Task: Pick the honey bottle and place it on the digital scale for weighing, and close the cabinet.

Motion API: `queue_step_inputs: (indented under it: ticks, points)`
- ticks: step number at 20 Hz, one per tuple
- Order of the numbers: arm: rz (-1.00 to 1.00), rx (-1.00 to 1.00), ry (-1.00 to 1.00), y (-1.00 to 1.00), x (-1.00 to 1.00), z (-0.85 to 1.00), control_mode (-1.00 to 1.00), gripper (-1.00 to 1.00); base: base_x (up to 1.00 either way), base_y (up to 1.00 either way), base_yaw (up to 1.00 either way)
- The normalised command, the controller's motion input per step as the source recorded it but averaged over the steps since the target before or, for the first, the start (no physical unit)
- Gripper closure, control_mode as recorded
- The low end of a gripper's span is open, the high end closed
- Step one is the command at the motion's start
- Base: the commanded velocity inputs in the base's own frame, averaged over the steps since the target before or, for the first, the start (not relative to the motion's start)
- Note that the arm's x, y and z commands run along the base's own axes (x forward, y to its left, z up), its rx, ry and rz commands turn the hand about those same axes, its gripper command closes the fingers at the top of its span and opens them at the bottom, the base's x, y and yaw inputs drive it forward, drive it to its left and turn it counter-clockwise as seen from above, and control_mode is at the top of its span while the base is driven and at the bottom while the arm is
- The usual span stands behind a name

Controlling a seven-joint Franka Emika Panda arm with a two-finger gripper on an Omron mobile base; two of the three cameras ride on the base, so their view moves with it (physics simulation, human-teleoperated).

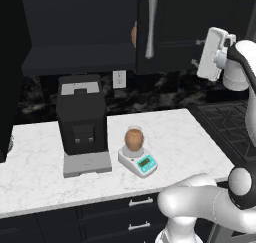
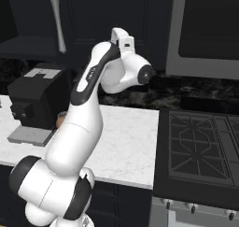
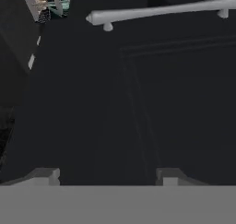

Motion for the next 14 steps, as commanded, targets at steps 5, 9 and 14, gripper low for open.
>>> queue_step_inputs:
  ticks: [5, 9, 14]
  points:
    - [-0.63, -0.28, -0.06, 0.81, 0.99, -0.53, -1.00, -1.00, 0.00, 0.00, 0.00]
    - [-0.56, -0.30, -0.13, 0.73, 1.00, -0.70, -1.00, -1.00, 0.00, 0.00, 0.00]
    - [-0.31, -0.08, -0.06, 0.01, -0.40, -0.16, -1.00, -1.00, 0.00, 0.00, 0.00]
